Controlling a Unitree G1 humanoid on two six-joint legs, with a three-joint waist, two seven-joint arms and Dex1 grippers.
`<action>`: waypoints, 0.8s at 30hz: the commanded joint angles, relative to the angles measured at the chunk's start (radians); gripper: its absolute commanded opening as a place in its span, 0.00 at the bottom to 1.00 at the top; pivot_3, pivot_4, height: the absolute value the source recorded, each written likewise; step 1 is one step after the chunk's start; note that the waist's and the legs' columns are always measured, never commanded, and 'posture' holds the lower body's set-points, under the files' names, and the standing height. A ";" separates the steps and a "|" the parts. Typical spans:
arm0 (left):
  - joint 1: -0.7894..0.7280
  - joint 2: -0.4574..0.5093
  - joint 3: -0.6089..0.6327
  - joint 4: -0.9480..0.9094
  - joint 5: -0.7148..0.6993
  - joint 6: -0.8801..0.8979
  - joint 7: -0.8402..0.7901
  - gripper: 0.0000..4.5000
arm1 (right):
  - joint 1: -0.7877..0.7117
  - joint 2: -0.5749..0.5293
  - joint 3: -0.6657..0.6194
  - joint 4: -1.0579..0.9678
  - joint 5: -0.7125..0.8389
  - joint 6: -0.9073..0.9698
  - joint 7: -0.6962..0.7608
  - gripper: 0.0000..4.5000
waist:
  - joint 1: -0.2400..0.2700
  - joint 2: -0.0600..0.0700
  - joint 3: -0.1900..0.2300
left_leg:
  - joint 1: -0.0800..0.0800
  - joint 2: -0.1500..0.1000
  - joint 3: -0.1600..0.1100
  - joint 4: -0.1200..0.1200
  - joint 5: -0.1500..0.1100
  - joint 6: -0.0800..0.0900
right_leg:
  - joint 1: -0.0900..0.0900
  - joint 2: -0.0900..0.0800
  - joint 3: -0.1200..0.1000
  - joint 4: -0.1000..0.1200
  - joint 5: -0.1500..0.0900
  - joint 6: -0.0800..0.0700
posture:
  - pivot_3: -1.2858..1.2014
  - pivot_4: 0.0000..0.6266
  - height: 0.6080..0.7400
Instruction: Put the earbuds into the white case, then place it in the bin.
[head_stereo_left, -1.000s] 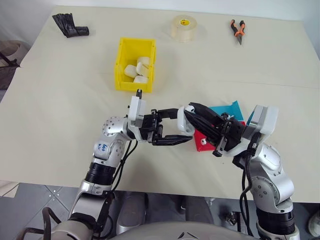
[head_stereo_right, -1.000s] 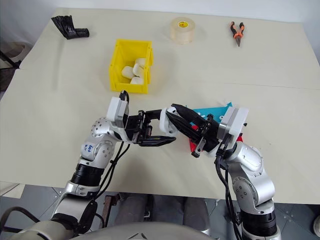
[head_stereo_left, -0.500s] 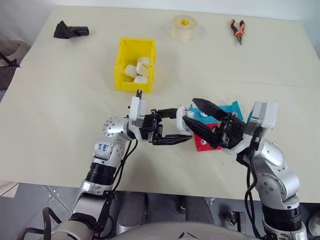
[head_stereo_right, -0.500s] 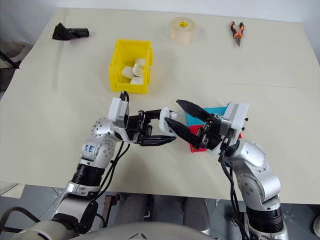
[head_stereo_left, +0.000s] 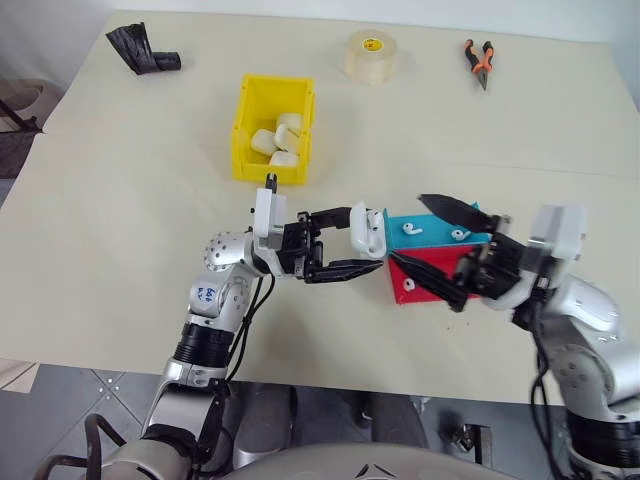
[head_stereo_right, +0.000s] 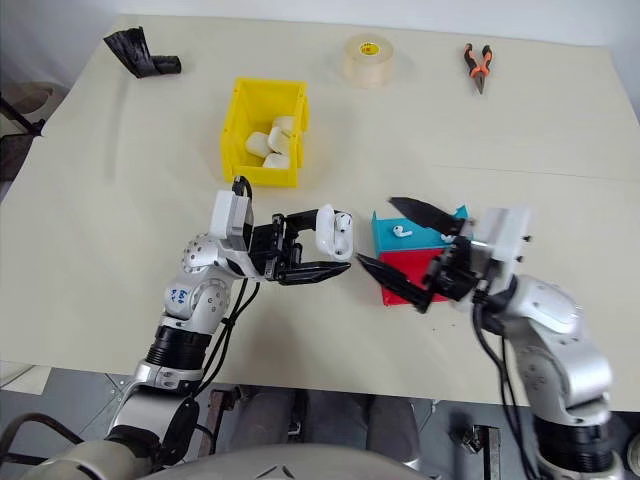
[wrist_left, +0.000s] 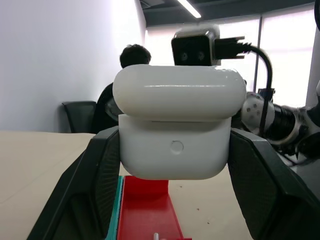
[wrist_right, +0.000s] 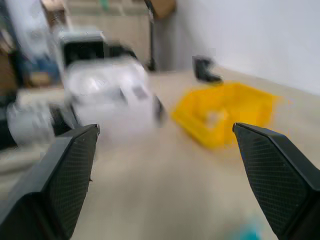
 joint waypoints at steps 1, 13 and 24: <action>0.026 0.025 0.014 -0.020 0.015 -0.045 -0.008 0.62 | 0.062 -0.079 -0.131 0.128 -0.062 -0.118 0.136 0.99 | 0.000 0.000 0.000 | 0.000 0.000 0.000 0.000 0.000 0.000 | 0.000 0.000 0.000 0.000 0.000 0.000 | 0.52 0.24 1.00; 0.102 0.039 0.010 -0.051 0.044 -0.119 0.036 0.62 | -0.170 -0.269 -0.082 0.523 -0.198 -0.154 0.309 0.99 | -0.013 0.001 0.000 | 0.004 0.002 0.005 0.000 0.000 0.000 | 0.000 0.000 0.002 0.001 0.000 0.000 | 0.52 0.24 1.00; 0.109 0.027 -0.003 -0.040 0.054 -0.151 0.052 0.62 | -0.823 -0.302 0.458 0.666 -0.552 0.179 0.382 0.99 | -0.008 0.002 0.001 | 0.002 0.002 0.005 0.000 0.000 0.000 | -0.001 0.000 0.001 0.000 0.000 0.000 | 0.52 0.24 1.00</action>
